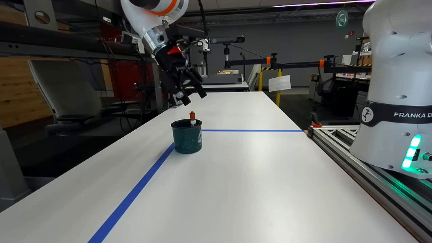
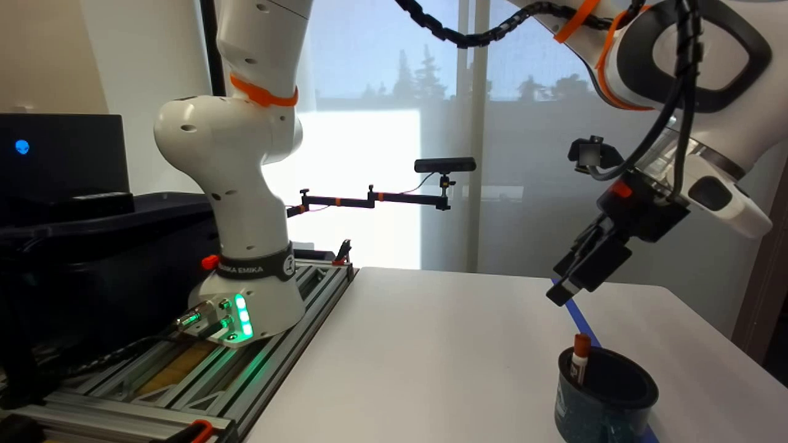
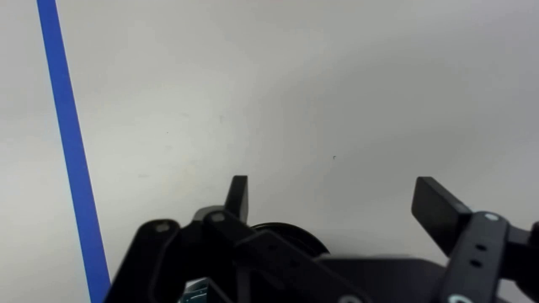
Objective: Remove the marker from the mug
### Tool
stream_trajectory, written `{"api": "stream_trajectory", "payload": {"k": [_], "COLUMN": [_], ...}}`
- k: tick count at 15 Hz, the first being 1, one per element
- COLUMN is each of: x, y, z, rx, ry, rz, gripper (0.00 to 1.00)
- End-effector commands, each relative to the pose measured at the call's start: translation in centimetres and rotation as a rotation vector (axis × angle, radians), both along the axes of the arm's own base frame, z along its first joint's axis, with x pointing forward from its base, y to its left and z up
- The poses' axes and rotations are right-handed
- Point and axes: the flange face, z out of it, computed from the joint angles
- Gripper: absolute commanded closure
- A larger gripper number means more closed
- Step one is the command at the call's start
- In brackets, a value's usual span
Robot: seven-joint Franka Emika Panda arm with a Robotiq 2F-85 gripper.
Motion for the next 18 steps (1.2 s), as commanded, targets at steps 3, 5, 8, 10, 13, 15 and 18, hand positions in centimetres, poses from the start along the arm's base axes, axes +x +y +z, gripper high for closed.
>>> {"api": "stream_trajectory", "payload": {"k": [3, 5, 8, 10, 13, 15, 18], "x": [1.4, 1.8, 2.5, 2.9, 3.5, 3.8, 4.0], "y": [-2.0, -2.6, -3.3, -3.6, -3.8, -3.9, -4.3], "z": [-1.8, -2.7, -3.8, -4.4, -5.0, -5.3, -5.8], "rx": [0.040, 0.055, 0.067, 0.070, 0.075, 0.078, 0.087], "ry": [0.074, 0.085, 0.085, 0.084, 0.081, 0.079, 0.078], "rz": [-0.059, -0.063, -0.064, -0.066, -0.066, -0.062, -0.057], "gripper": [0.00, 0.00, 0.00, 0.00, 0.00, 0.00, 0.00]}}
